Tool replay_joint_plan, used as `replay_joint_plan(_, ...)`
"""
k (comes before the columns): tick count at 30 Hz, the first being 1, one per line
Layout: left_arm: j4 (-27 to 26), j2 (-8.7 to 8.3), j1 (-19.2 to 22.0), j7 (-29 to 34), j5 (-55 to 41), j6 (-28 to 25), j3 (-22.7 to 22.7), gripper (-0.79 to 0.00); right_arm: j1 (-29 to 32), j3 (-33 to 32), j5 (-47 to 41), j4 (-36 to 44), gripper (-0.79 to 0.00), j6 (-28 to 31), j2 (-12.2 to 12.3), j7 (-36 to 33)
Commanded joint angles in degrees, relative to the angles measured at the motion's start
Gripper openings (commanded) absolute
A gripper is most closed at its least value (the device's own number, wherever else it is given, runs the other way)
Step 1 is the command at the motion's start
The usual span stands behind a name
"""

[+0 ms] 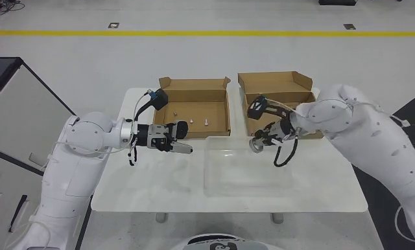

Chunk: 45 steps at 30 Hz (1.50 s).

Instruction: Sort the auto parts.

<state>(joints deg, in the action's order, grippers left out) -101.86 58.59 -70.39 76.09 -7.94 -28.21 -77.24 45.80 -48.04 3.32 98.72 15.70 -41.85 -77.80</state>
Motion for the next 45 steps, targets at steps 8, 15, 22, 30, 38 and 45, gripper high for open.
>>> replay_joint_plan(8, 0.0, 0.0, 0.0, 0.0, 0.0, 0.0, 0.0, 0.0, 1.79, -0.78, -30.82, -7.59, -0.785, 6.64, -1.21, -3.57)
replay_joint_plan(15, 0.0, 0.0, 0.0, 0.0, 0.0, 0.0, 0.0, 0.0, -1.65, 2.26, -47.12, -7.41, -0.785, 6.23, -4.18, -4.56)
replay_joint_plan(22, 0.0, 0.0, 0.0, 0.0, 0.0, 0.0, 0.0, 0.0, -4.02, 2.14, -65.24, -6.81, -0.785, 3.27, -7.16, -7.53)
replay_joint_plan(30, 0.0, 0.0, 0.0, 0.0, 0.0, 0.0, 0.0, 0.0, -1.8, -1.91, -75.95, -5.16, -0.785, 0.6, -10.23, -10.2)
replay_joint_plan(38, 0.0, 0.0, 0.0, 0.0, 0.0, 0.0, 0.0, 0.0, -0.97, -2.44, -78.63, -4.17, -0.785, 0.6, -11.28, -10.2)
replay_joint_plan(45, 0.0, 0.0, 0.0, 0.0, 0.0, 0.0, 0.0, 0.0, 0.88, -2.3, -81.17, -2.86, -0.785, -1.37, -11.56, -7.93)
